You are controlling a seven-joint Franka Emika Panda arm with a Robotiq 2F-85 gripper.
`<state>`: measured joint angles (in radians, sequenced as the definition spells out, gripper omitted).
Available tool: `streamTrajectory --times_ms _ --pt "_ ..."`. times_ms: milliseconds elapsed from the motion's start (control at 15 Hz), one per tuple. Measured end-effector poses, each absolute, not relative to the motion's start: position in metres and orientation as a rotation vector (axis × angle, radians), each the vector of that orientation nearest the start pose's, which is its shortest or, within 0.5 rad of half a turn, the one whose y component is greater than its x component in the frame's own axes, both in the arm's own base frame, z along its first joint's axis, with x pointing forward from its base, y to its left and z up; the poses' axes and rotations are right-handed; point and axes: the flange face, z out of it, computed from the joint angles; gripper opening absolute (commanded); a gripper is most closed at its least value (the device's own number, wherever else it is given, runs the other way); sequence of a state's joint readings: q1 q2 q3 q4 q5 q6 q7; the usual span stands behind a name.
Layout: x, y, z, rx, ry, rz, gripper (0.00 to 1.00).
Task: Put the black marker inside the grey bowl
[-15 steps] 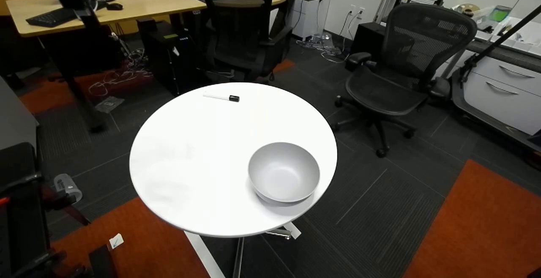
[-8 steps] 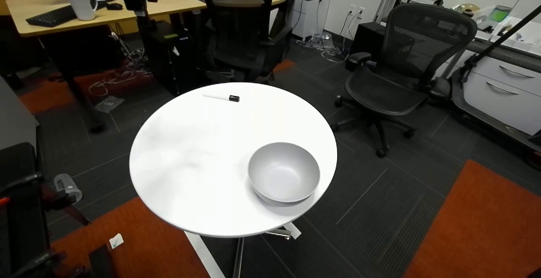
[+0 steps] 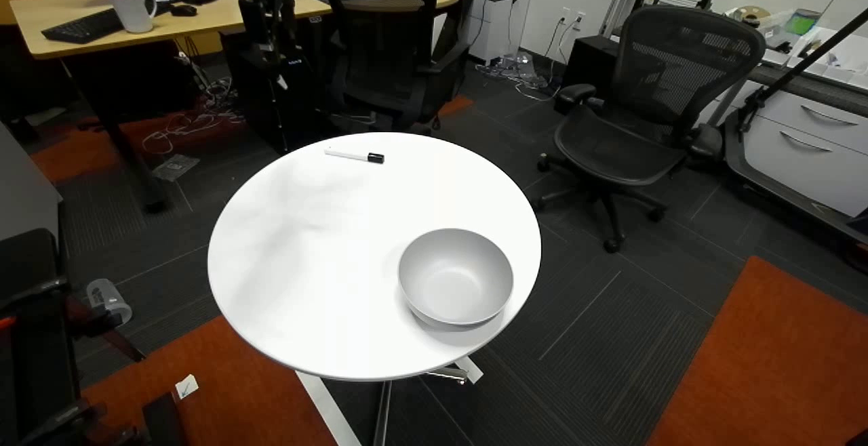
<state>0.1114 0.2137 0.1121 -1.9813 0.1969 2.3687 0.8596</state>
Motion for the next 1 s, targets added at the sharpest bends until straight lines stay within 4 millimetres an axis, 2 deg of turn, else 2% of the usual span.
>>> streamTrajectory --times_ms 333,667,1000 --pt "0.629 0.15 0.327 -2.707 1.209 -0.073 1.0" --pt "0.663 0.149 0.278 -2.716 1.244 -0.045 1.0" --pt "0.691 0.148 0.239 -2.719 1.263 -0.043 1.0"
